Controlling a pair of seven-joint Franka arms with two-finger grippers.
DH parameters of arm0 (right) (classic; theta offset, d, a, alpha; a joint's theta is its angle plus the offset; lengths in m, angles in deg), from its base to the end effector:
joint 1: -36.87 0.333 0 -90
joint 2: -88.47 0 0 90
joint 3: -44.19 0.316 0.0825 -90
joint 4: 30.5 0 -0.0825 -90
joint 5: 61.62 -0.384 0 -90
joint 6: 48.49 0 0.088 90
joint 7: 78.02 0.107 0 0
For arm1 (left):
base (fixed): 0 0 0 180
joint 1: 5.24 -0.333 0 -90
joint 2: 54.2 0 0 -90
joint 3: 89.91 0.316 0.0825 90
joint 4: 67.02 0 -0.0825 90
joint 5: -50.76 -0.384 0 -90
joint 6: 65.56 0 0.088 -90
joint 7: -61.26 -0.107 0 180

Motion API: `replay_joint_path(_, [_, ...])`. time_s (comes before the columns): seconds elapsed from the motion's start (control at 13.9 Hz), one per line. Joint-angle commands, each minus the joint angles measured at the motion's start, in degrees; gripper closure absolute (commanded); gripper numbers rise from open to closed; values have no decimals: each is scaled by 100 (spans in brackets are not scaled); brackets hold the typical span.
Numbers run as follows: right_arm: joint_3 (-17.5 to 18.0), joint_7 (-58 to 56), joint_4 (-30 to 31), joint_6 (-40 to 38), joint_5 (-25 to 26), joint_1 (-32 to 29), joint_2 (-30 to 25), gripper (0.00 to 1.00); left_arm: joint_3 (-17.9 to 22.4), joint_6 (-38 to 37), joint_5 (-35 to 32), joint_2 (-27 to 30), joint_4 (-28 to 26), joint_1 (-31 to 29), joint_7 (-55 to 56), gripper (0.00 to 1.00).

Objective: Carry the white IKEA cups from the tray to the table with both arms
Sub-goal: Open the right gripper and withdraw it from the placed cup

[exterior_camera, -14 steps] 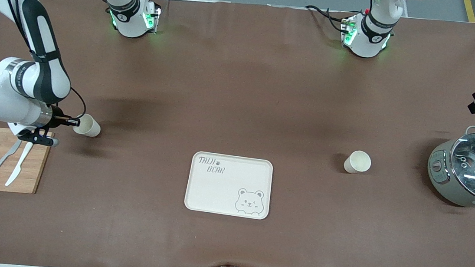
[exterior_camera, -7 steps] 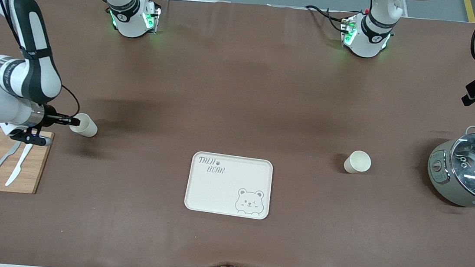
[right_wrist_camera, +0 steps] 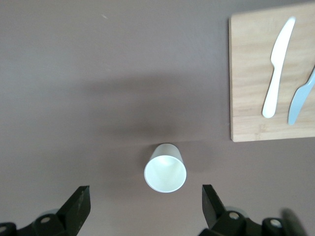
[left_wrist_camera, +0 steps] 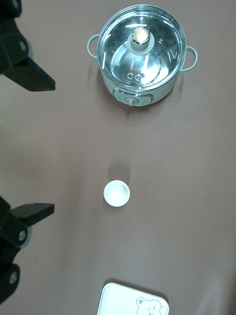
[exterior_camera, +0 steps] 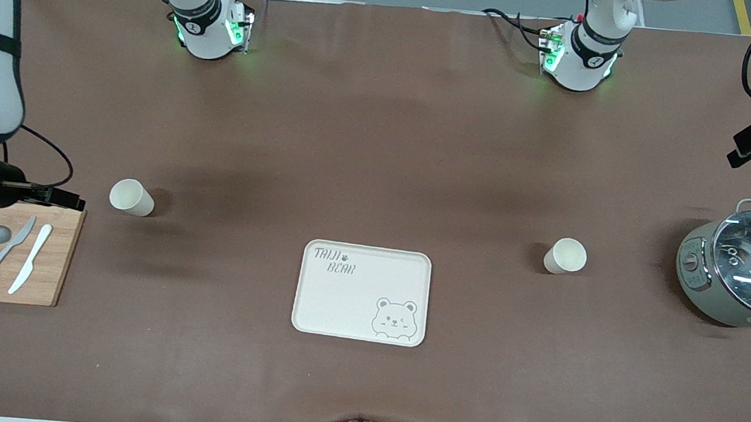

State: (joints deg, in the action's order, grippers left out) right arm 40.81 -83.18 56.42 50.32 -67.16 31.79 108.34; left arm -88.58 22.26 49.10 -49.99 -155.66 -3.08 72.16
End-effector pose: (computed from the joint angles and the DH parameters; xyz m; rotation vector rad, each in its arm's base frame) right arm 0.6437 -0.0820 0.4526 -3.0431 0.1171 0.1964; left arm 0.5274 -0.0039 0.6720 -3.1068 -0.2768 -0.0961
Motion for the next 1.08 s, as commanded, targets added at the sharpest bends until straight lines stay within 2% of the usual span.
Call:
replay_joint_path(0.0, [4, -55, -955, -669, -18, 86, 79, 0, 16, -2, -63, 36, 5, 4, -53, 0])
replay_joint_path(0.14, [-5, 32, -1072, -908, -18, 226, -61, 0, 16, 77, -54, 27, -12, 4, -53, 0])
replay_joint_path(0.29, [-14, 198, -915, -1048, -9, 323, -517, 0, 16, 95, -45, 27, 5, 4, -62, 0])
replay_joint_path(0.5, [-5, 664, -371, -1180, 26, 367, -1281, 0, 16, 209, -36, -25, -4, 13, -53, 0])
replay_joint_path(0.72, [22, 665, 201, -1216, 264, 402, -1958, 0, 8, 323, -36, -96, -21, 31, -62, 0])
replay_joint_path(1.01, [39, 604, 395, -1234, 543, 551, -2364, 0, 8, 315, -27, -78, -21, 22, -97, 0])
